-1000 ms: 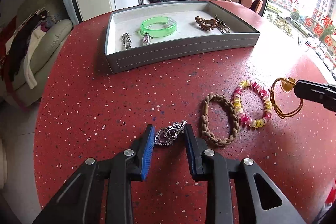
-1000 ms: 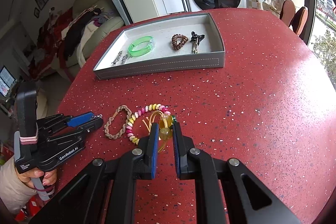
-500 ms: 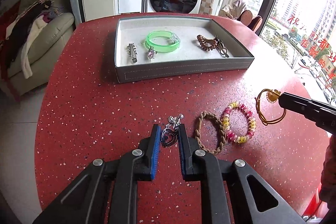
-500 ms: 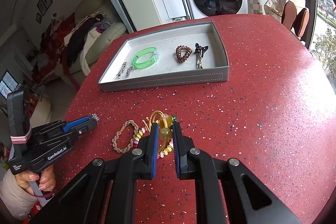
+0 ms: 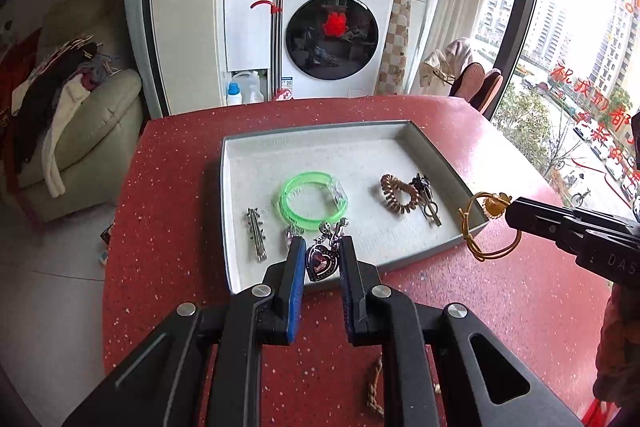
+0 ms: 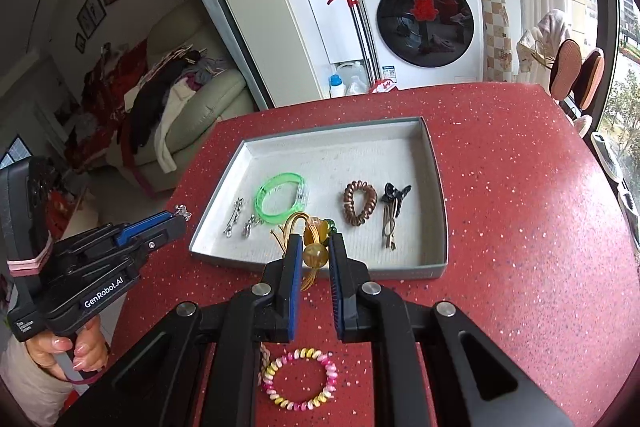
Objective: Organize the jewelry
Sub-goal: 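Carry the pendant and yellow hair tie over the tray with both tools, then lower both items into the tray while both tools open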
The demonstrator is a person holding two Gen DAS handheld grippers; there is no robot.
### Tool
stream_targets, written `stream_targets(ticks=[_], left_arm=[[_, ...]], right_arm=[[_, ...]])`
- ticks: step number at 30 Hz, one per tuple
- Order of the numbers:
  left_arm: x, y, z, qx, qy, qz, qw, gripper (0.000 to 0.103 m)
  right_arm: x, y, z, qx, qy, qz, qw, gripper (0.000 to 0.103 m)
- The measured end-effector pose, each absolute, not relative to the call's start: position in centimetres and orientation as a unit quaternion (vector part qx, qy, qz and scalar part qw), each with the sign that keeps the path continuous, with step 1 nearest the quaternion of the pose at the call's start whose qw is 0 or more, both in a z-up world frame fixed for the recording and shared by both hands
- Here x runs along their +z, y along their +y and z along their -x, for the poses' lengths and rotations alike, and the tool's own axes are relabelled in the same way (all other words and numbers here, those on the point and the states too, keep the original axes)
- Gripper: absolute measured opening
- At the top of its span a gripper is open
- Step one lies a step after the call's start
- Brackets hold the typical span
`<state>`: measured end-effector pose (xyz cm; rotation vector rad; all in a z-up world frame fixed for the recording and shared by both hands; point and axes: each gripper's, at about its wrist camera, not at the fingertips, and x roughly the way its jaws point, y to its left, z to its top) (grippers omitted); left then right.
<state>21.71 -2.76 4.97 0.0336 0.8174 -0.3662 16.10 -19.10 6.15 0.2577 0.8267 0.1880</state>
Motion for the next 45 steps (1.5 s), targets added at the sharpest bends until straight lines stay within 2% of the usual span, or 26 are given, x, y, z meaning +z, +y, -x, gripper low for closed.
stream_targets(ticks=[8,15,22,33,36,38,45], left_arm=[[5.5,-4.3,-28.6,-0.156,0.392,-0.025,0.906,0.035],[2.6,-5.2,-33.5,-0.134,0.409,-0.021,0.902,0.035],[-1.4,-5.9,-35.0,-0.122,0.435,-0.028,0.892,0.035],[-3.3,-6.8,-35.3,-0.101,0.438,-0.055,0.892,0.035],[-3.3,-6.9,-35.3,-0.096,0.438,-0.061,0.892,0.035],[-3.2,-7.0,-35.1,-0.093,0.437,-0.061,0.893,0.035],[-1.8,-7.3,-33.9,-0.096,0.415,-0.067,0.902,0.035]], right_arm=[[5.3,-20.0,-22.6,0.07,0.405,-0.128,0.903,0.014],[1.8,-21.2,-26.9,0.041,0.423,-0.144,0.894,0.014],[-1.6,-21.4,-28.7,0.029,0.444,-0.146,0.884,0.014],[-3.9,-21.1,-29.5,0.028,0.467,-0.141,0.872,0.015],[-3.6,-21.1,-29.4,0.03,0.465,-0.145,0.873,0.026],[-3.1,-21.3,-29.0,0.032,0.455,-0.152,0.877,0.046],[-1.4,-21.2,-27.1,0.035,0.432,-0.163,0.886,0.047]])
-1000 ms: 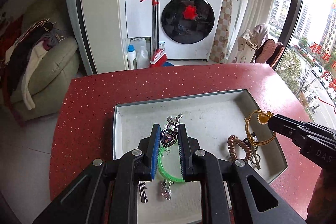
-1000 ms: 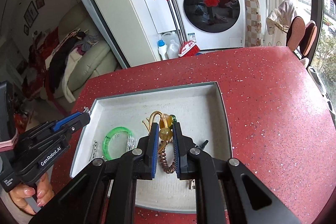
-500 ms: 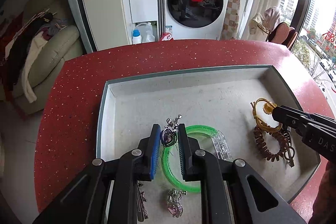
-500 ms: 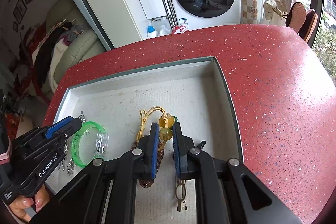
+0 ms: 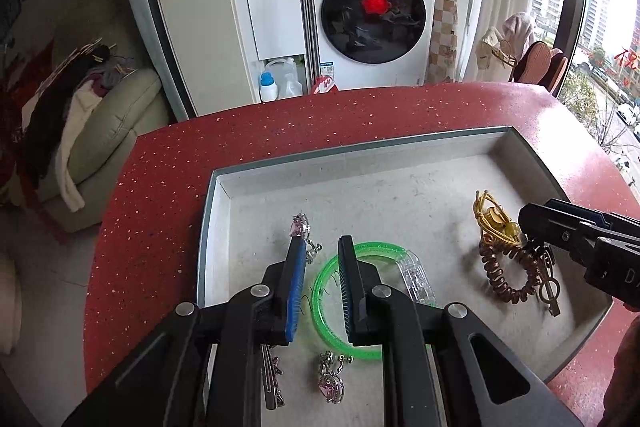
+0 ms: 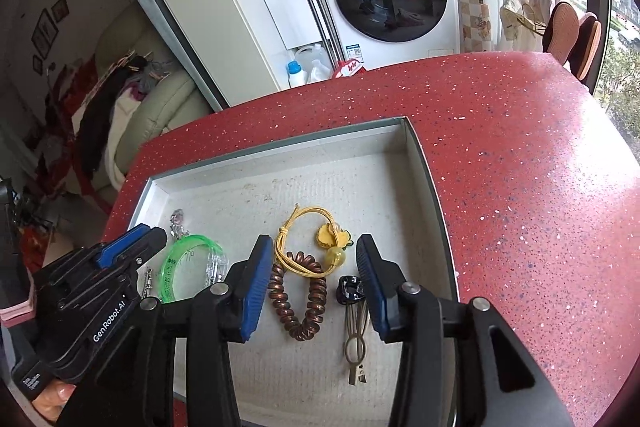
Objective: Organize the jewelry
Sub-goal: 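Lower both items into the tray while both tools open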
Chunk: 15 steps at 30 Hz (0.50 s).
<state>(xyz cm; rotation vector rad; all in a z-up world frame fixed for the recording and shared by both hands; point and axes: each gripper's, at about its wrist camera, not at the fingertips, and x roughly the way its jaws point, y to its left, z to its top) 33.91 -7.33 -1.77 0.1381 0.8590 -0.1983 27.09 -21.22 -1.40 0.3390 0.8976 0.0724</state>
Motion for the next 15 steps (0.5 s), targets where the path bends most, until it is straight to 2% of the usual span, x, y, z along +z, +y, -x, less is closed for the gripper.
stream_targets(ticks=[15], left_arm=[[0.9,-6.3,-31.1,-0.097,0.396,-0.052,0.912,0.035]], right_arm=[[0.7,-20.2,-23.6,0.043,0.419,-0.168,0.891,0.05]])
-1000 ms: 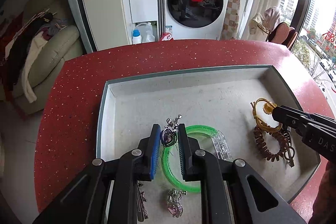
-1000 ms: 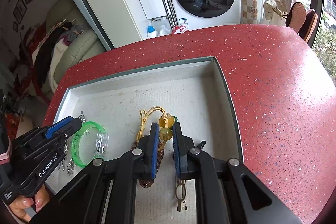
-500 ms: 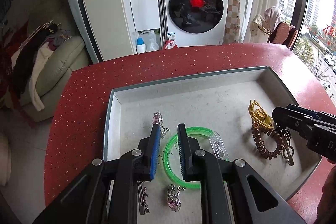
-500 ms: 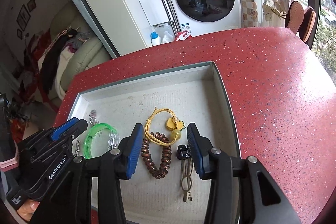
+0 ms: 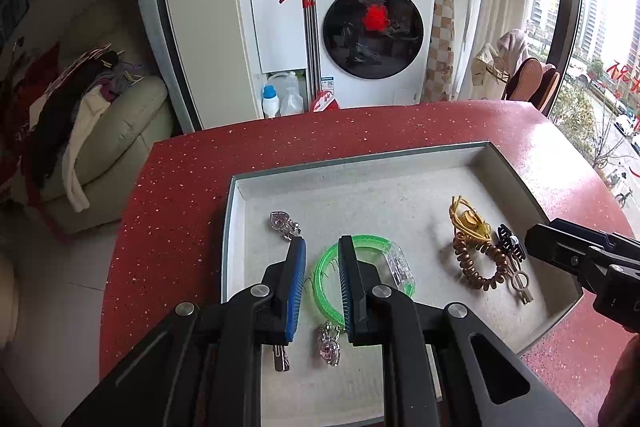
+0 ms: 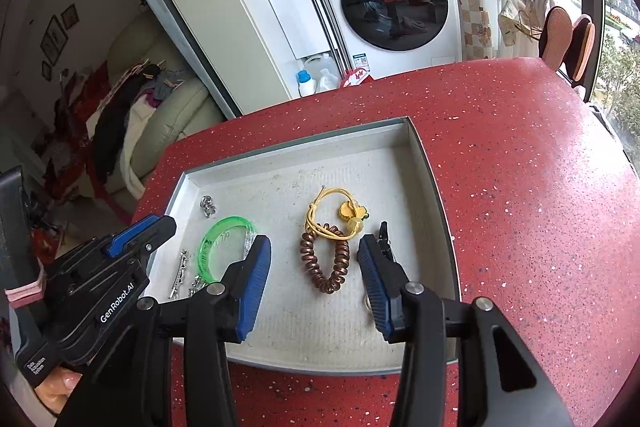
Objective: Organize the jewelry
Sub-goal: 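Withdraw both open tools from the tray toward the two bracelets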
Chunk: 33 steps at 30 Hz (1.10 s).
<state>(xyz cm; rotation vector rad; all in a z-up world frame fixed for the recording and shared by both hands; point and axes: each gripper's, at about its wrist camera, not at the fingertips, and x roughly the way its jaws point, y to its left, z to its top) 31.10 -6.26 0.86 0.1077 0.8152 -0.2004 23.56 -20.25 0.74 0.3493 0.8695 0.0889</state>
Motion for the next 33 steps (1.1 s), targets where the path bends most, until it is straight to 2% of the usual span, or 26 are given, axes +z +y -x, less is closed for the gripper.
stream_targets(ticks=[10,11,12,13,19,21,22,23,25,27,28,33], left_arm=[[1.6,-5.7,-29.4,-0.097,0.392,-0.047,0.914,0.035],[1.6,-5.6,-29.3,-0.096,0.393,-0.046,0.914,0.043],[1.6,-5.6,-29.3,-0.095,0.394,-0.045,0.913,0.09],[1.6,-5.5,-29.2,-0.09,0.393,-0.043,0.914,0.103],[2.6,-5.5,-28.1,-0.087,0.37,-0.048,0.924,0.103],[2.6,-5.4,-28.1,-0.087,0.37,-0.047,0.924,0.103],[2.6,-5.4,-28.1,-0.086,0.372,-0.047,0.923,0.103],[2.6,-5.4,-28.1,-0.085,0.373,-0.047,0.923,0.103],[2.5,-5.3,-28.1,-0.083,0.375,-0.047,0.922,0.103],[2.4,-5.2,-28.0,-0.082,0.376,-0.048,0.922,0.103],[2.3,-5.2,-28.0,-0.081,0.377,-0.049,0.921,0.103],[2.3,-4.9,-27.9,-0.077,0.374,-0.049,0.923,0.103]], right_arm=[[1.2,-19.5,-21.8,0.046,0.418,-0.165,0.892,0.05],[1.2,-19.5,-21.7,0.046,0.419,-0.165,0.892,0.05],[1.2,-19.6,-21.6,0.046,0.419,-0.165,0.892,0.05],[1.3,-19.6,-21.6,0.045,0.418,-0.165,0.892,0.05],[1.5,-19.6,-21.5,0.04,0.417,-0.157,0.894,0.05],[1.7,-19.3,-21.5,0.033,0.415,-0.142,0.898,0.062],[1.8,-19.1,-21.4,0.027,0.411,-0.134,0.901,0.078],[2.0,-19.0,-21.2,0.022,0.405,-0.129,0.905,0.087],[2.3,-18.9,-21.1,0.017,0.396,-0.123,0.91,0.088],[2.4,-18.9,-21.1,0.012,0.395,-0.118,0.911,0.096],[2.4,-18.9,-21.0,0.01,0.393,-0.117,0.912,0.103],[2.8,-18.6,-20.8,0.002,0.38,-0.103,0.919,0.103]])
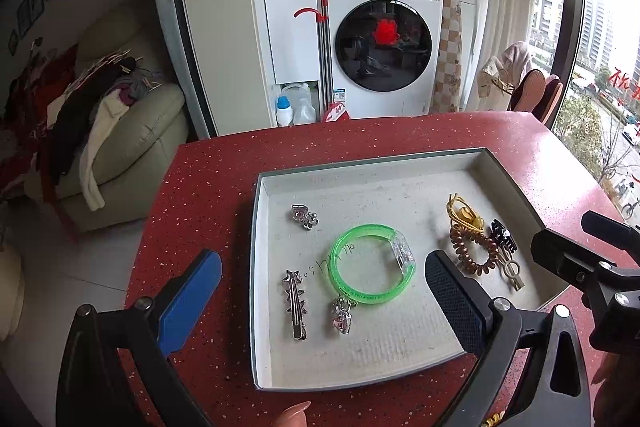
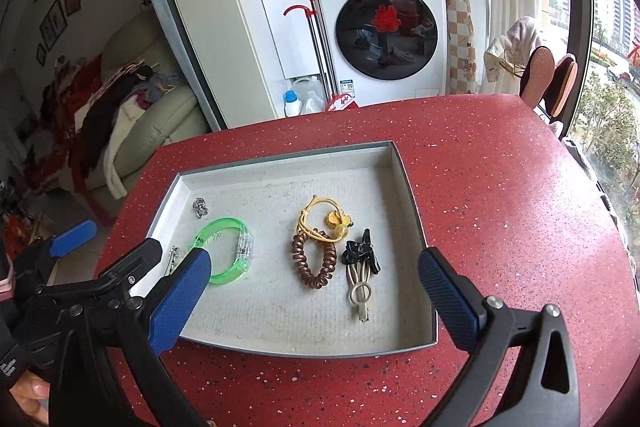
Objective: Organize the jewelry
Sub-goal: 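Withdraw both open tools from the tray toward the two bracelets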
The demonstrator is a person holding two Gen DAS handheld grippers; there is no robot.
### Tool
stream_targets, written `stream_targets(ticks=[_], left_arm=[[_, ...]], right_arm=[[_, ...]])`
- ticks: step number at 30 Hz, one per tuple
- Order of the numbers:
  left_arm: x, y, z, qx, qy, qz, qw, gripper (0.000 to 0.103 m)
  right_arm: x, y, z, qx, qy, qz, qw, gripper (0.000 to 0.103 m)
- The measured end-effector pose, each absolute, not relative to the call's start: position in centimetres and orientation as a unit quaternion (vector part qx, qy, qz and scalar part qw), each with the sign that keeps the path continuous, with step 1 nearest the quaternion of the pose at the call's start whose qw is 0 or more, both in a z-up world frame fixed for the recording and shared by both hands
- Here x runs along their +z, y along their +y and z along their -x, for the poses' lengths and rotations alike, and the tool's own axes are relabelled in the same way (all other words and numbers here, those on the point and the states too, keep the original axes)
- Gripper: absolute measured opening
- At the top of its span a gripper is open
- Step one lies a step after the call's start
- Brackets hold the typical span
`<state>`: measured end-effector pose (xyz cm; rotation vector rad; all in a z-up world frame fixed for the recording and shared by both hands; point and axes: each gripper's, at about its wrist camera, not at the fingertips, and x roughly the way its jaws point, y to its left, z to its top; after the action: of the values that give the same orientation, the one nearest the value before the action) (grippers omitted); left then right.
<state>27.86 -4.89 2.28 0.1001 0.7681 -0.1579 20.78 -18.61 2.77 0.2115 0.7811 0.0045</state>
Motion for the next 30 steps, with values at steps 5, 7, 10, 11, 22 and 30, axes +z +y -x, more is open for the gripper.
stream_targets(ticks=[5,7,10,11,22,30], left_arm=[[2.2,-4.4,-27.8,-0.08,0.377,-0.036,0.922,0.103],[2.2,-4.3,-27.7,-0.081,0.379,-0.035,0.921,0.103],[2.3,-4.4,-27.4,-0.076,0.37,-0.049,0.924,0.103],[2.3,-4.5,-27.2,-0.074,0.366,-0.055,0.926,0.103],[2.2,-4.2,-25.7,-0.073,0.376,-0.074,0.921,0.103],[1.7,-3.3,-23.5,-0.073,0.388,-0.067,0.916,0.103]], right_arm=[[3.0,-18.0,-20.8,-0.002,0.374,-0.082,0.924,0.103],[2.9,-18.0,-20.9,0.001,0.377,-0.079,0.923,0.103],[2.8,-18.1,-21.0,0.005,0.389,-0.085,0.918,0.103],[2.7,-18.0,-21.0,0.006,0.396,-0.085,0.914,0.103],[2.6,-17.7,-19.5,0.011,0.412,-0.077,0.908,0.103],[2.0,-17.9,-17.4,0.008,0.424,-0.083,0.902,0.103]])
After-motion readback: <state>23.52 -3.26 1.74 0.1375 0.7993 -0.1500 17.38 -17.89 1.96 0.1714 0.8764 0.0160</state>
